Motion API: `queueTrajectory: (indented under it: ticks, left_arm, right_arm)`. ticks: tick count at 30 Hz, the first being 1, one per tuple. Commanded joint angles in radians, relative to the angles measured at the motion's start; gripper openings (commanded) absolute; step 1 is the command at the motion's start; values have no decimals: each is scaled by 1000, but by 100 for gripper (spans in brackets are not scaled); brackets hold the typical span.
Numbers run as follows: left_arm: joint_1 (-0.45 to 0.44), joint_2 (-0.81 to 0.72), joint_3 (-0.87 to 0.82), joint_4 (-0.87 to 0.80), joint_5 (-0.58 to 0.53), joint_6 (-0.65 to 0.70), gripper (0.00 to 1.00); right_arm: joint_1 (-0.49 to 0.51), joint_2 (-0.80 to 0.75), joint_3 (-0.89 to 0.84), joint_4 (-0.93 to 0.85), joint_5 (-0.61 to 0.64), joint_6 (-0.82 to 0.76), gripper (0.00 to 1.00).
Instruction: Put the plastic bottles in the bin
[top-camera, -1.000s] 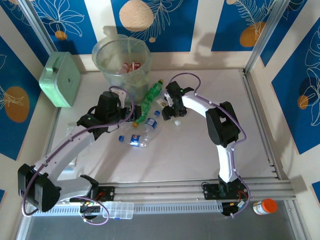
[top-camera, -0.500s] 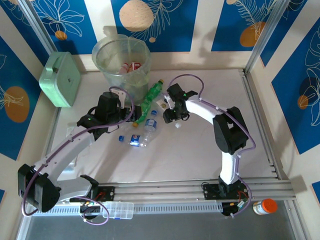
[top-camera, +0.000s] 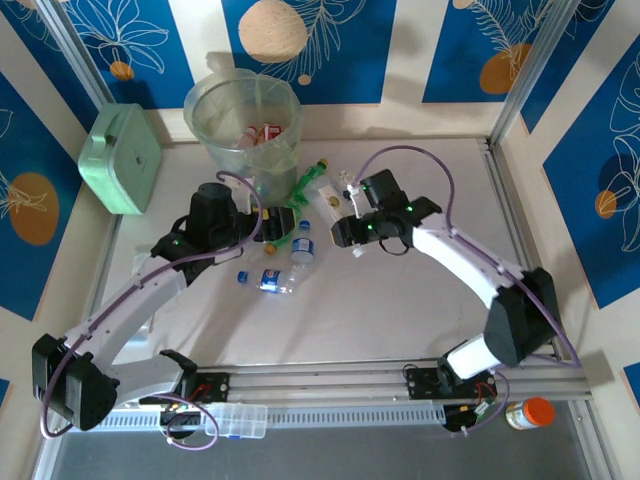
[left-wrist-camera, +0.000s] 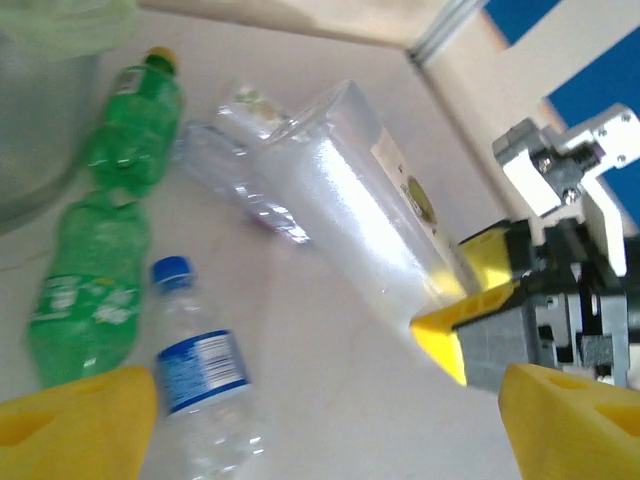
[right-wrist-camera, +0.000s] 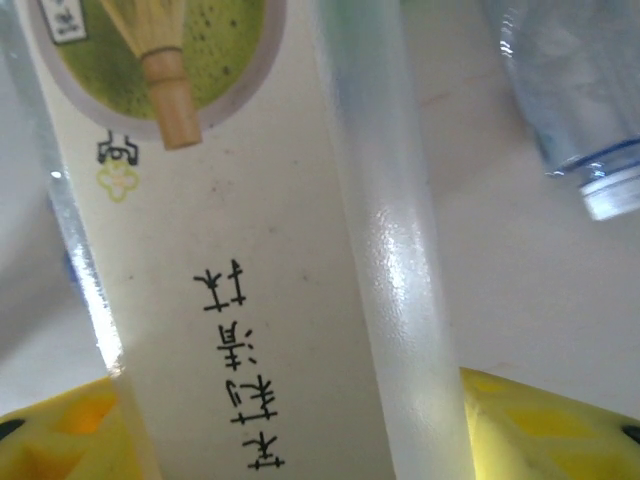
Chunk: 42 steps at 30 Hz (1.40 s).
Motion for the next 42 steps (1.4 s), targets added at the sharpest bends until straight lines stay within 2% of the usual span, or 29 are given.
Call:
queueTrajectory:
  ticks: [1, 4, 7, 10, 14, 22, 26, 28, 32, 37, 42]
  left_arm:
    - [-5, -13, 20, 147, 148, -70, 92]
    - [-5, 4, 21, 227, 215, -72, 93]
    - [-6, 42, 10, 385, 341, -130, 93]
    - [-14, 103, -1, 593, 459, -231, 92]
    - [-24, 178, 21, 740, 545, -302, 92]
    - [-40, 256, 29, 981, 631, -398, 89]
    - [-44, 310, 43, 1117, 697, -496, 85]
    - [-46, 332, 56, 1160, 721, -537, 80]
    - [-48, 348, 64, 1175, 737, -543, 63]
    - [-49, 312, 66, 1022, 722, -422, 53]
    - [-48, 282, 71, 939, 705, -347, 51]
  right_arm:
    - [-21, -125, -68, 113, -216, 87, 50]
    - [-61, -230, -143, 205, -365, 157, 50]
    - [-90, -306, -197, 282, -500, 220, 49]
    - [-105, -342, -211, 302, -582, 250, 49]
    - [-134, -382, -259, 399, -682, 343, 49]
    - [-147, -424, -328, 542, -790, 463, 49]
    - [-153, -421, -363, 618, -830, 521, 49]
    - [-154, -421, -368, 622, -832, 524, 49]
    - [-162, -422, -368, 608, -823, 516, 49]
    - [-164, -418, -357, 557, -803, 487, 50]
    - [-160, -434, -352, 503, -765, 447, 75]
